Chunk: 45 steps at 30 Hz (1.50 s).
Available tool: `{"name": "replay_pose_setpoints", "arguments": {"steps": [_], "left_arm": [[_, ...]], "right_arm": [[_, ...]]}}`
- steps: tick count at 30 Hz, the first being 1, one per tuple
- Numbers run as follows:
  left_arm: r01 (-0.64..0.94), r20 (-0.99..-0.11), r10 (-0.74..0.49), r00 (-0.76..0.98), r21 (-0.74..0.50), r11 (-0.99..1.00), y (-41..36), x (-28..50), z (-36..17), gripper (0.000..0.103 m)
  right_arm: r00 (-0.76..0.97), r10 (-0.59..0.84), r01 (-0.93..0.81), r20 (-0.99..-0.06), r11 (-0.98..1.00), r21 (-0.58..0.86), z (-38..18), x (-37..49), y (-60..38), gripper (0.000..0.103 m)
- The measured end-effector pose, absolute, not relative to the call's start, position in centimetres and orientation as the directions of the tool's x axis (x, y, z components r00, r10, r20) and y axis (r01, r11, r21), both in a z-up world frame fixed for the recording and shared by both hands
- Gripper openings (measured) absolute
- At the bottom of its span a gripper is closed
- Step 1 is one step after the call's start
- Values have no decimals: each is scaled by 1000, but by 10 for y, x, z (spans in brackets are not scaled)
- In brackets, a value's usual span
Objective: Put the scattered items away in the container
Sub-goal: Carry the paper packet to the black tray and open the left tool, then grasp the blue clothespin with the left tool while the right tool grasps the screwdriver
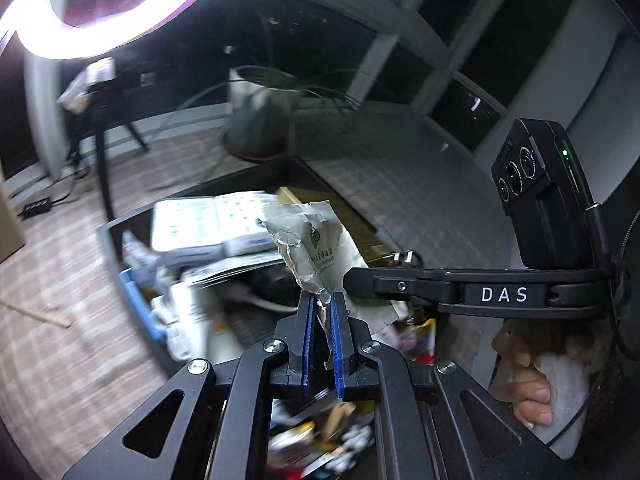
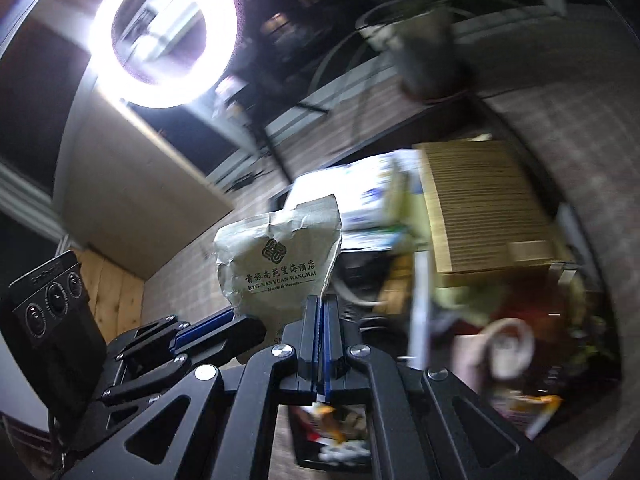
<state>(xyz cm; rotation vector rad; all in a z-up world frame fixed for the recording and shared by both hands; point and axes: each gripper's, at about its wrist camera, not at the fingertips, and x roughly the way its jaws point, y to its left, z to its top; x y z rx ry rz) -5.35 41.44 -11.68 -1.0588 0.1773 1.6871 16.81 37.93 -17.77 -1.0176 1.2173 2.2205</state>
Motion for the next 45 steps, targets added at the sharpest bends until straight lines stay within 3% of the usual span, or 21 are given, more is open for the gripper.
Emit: {"name": "replay_pose_setpoints", "arguments": {"steps": [4,5,6,8,11,19,28,45], "left_arm": [[-850,-729,684,4,-363,-382,436,-38,-118,9],[-850,-737,675,2,-357,-388,439,-37,-118,17],[-844,-745,667,-2,-356,-400,441,-36,-119,32],[-836,-738,675,-17,-360,-415,438,-37,-118,41],[-822,-742,669,-34,-360,-441,431,-42,-119,41],[-774,-768,632,-102,-338,-535,385,-63,-128,41],[-646,-819,530,-218,-287,-708,286,-107,-144,40],[-152,-882,338,-330,-304,-941,44,-217,-192,41]], "right_arm": [[-629,40,-680,-777,-514,523,-179,189,393,2],[-624,45,-683,-780,-517,516,-179,194,396,3],[-622,46,-682,-781,-521,513,-179,197,398,6],[-601,63,-699,-796,-523,487,-177,203,400,10],[-578,116,-718,-808,-543,436,-170,207,400,24],[-591,106,-689,-800,-582,432,-161,196,389,24],[-608,0,-572,-794,-693,439,-159,122,349,24],[-502,-160,-283,-850,-898,337,-175,-98,248,24]]}}
